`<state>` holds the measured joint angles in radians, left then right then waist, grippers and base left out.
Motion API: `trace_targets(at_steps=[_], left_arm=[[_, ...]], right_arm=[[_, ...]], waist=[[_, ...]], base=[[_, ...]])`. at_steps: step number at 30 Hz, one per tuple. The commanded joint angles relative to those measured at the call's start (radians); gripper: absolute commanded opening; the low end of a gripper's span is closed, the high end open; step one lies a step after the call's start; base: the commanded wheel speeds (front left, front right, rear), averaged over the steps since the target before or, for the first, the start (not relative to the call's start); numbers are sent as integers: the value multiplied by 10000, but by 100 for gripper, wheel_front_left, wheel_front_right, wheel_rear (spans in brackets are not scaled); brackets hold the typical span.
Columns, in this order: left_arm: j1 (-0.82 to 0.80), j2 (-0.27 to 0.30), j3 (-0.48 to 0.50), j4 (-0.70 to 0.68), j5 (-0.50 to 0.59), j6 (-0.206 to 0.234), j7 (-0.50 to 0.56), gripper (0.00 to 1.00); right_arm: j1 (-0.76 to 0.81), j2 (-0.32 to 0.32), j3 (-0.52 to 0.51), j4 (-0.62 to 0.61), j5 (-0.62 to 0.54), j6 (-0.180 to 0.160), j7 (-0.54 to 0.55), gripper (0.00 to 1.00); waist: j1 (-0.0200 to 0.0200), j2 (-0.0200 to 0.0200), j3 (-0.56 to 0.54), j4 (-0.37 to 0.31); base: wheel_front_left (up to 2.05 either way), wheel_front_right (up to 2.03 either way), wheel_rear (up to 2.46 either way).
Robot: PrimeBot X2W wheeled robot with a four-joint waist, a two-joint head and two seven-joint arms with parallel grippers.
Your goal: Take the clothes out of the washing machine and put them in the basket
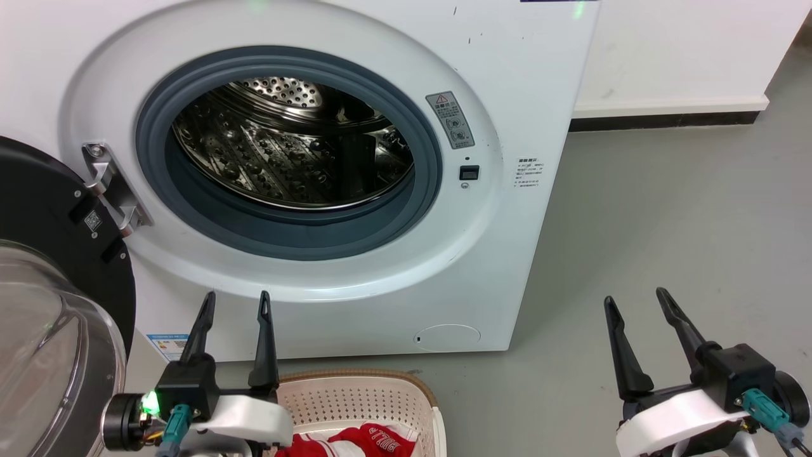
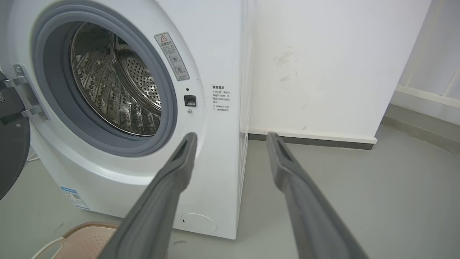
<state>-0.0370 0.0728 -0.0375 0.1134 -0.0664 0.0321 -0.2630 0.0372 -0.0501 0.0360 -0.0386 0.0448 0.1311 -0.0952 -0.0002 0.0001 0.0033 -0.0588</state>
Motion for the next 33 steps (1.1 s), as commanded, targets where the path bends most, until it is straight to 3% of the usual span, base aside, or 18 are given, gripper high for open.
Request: trace_targets(at_steps=[1, 33], left_arm=[[168, 20, -25, -19, -18, 57, -4, 100], [252, 205, -272, -34, -344, 239, 127, 100]], right_arm=[[109, -1, 33, 32, 92, -7, 51, 100], [-66, -1, 62, 153, 234, -7, -26, 100]], waist=[[2, -1, -15, 20], [2, -1, 107, 111]], base=[[0, 0, 0], [0, 0, 0]])
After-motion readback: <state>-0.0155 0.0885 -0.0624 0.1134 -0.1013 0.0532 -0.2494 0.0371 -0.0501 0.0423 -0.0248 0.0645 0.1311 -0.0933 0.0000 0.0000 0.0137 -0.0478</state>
